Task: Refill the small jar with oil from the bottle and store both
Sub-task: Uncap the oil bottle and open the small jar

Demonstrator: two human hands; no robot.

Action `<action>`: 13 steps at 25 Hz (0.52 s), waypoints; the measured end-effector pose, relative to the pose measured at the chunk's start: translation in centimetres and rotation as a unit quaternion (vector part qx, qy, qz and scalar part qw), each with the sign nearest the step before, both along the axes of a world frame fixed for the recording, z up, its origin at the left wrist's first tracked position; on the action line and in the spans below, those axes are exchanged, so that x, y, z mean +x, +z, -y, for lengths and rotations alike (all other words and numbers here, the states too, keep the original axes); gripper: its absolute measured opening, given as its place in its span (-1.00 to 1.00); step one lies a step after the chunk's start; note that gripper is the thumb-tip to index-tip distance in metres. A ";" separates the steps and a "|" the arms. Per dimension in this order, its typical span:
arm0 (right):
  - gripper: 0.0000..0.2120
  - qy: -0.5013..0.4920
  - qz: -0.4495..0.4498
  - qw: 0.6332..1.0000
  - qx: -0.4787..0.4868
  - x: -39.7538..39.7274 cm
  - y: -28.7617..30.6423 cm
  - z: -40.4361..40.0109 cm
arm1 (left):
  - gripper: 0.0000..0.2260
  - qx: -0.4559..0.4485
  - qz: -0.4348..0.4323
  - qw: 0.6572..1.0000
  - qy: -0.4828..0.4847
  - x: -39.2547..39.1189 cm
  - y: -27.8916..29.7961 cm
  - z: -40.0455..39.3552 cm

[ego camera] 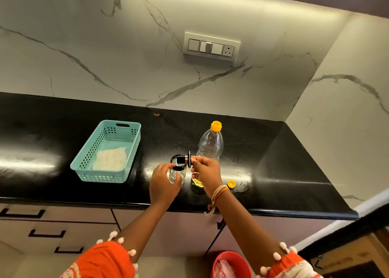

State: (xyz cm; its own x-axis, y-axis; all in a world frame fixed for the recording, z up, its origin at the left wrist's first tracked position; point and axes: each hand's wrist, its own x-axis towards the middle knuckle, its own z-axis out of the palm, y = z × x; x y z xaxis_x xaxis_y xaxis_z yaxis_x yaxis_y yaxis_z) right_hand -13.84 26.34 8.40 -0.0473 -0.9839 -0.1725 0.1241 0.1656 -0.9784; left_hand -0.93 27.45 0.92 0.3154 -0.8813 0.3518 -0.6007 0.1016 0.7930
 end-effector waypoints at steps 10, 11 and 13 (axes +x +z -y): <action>-0.86 -0.021 0.327 0.916 0.229 -5.6 -5.0 -4.0 | -0.83 0.359 -0.379 0.839 -0.153 -5.2 0.8 -2.4; -0.84 -0.019 0.350 0.905 0.240 -6.1 -5.2 -4.1 | -0.82 0.369 -0.387 0.831 -0.156 -5.7 0.5 -2.5; -0.82 -0.020 0.376 0.893 0.247 -7.1 -5.4 -4.5 | -0.84 0.371 -0.416 0.818 -0.144 -6.5 0.3 -2.5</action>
State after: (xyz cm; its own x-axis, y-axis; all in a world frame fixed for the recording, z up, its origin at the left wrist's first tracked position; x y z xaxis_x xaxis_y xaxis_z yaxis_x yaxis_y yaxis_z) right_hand -20.90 30.80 2.95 0.2317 -0.7788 -0.5829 0.7302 0.5352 -0.4248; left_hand -7.47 29.95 1.25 -0.0847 -0.8349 -0.5438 0.1430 -0.5503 0.8226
